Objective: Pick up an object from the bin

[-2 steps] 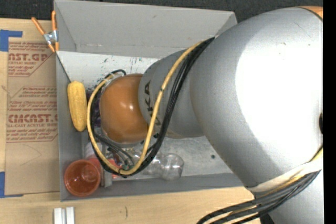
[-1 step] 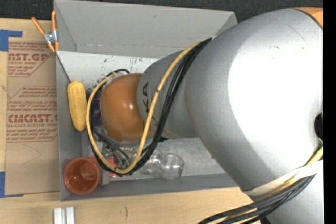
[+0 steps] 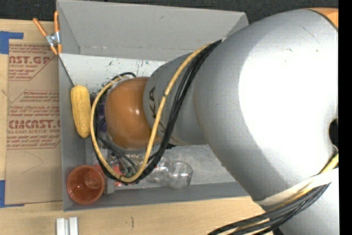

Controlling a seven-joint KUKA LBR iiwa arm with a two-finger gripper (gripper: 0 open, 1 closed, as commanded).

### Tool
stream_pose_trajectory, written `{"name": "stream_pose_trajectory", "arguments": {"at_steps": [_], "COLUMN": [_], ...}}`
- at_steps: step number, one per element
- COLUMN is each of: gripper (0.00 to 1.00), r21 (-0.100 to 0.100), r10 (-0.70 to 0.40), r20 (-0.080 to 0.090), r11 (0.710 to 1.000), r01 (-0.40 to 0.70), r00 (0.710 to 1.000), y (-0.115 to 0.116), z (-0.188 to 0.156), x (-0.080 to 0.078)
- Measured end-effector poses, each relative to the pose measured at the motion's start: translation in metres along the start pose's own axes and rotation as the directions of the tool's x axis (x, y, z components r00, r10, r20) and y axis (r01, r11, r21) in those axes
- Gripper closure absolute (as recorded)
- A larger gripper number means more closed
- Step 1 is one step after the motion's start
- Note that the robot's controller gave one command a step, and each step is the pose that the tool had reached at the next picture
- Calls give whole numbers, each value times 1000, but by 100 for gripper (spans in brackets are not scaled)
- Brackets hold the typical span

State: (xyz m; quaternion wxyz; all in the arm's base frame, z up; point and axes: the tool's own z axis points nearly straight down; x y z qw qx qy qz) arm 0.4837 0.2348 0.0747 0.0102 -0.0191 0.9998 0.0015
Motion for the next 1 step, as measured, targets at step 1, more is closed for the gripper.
{"name": "stream_pose_trajectory", "arguments": {"at_steps": [1], "gripper": [100], "r21": [0], "r10": [-5], "r20": [0], "r11": [1000], "r01": [5], "r00": [1000], "y": [0], "z": [0], "x": [0]}}
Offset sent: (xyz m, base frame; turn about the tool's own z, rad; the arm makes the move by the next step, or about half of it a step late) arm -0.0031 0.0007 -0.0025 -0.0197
